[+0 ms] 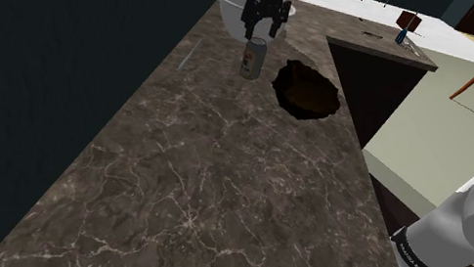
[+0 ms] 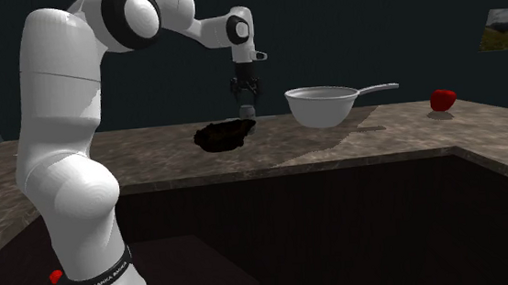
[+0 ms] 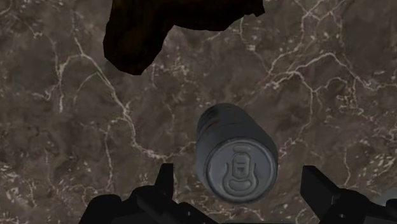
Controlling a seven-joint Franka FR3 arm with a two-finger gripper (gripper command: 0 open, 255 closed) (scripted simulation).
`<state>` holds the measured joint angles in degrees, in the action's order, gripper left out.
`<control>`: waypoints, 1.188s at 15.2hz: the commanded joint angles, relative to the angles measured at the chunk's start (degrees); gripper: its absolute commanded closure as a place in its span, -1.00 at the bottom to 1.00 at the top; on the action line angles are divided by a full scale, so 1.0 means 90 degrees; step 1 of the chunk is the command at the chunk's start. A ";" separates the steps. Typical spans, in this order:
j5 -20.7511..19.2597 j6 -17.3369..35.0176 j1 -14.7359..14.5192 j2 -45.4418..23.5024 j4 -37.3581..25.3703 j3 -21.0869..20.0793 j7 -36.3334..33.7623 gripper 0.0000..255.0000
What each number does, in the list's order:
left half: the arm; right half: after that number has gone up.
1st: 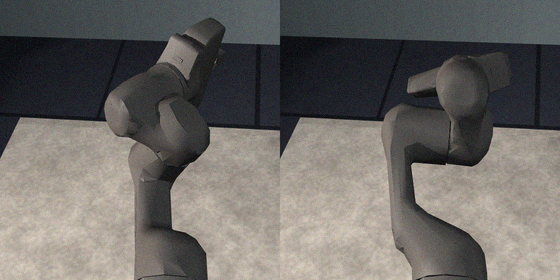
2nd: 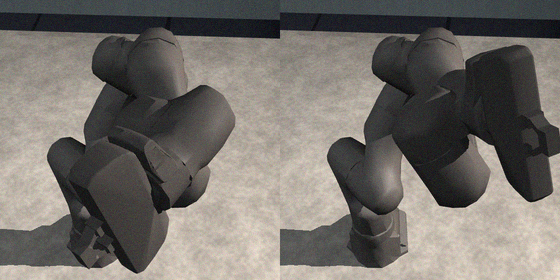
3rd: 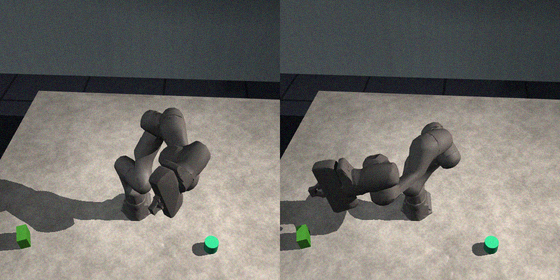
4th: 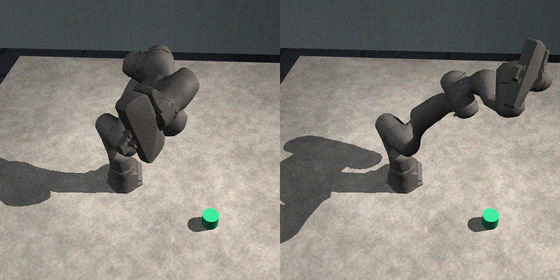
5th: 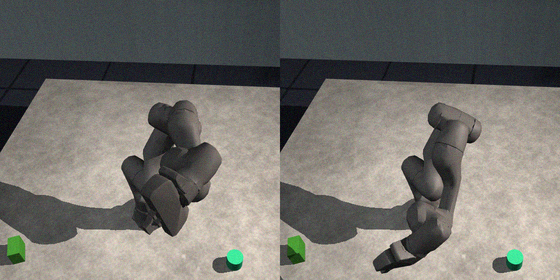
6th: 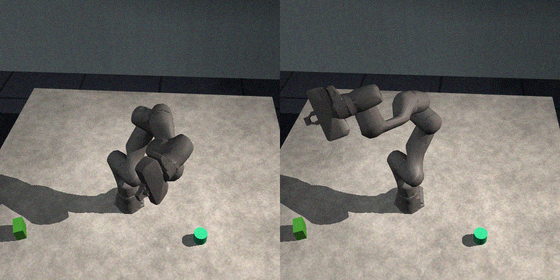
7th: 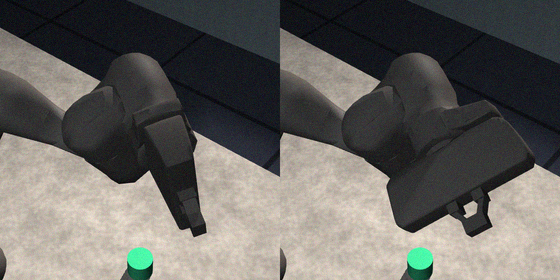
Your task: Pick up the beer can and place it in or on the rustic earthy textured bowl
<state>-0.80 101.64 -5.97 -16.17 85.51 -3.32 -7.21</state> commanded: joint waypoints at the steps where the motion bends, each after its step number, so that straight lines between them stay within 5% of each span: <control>1: -0.0037 0.0014 -0.0037 -0.0221 -0.0250 -0.0011 -0.0038 -1.00; 15: -0.0040 0.0563 -0.0033 -0.0251 0.0270 -0.0007 -0.0041 -1.00; 16: -0.0040 0.0563 -0.0033 -0.0251 0.0270 -0.0007 -0.0041 1.00; 18: -0.0040 0.0563 -0.0032 -0.0252 0.0269 -0.0007 -0.0040 1.00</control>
<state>-1.15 106.71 -6.28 -18.42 87.87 -3.41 -7.58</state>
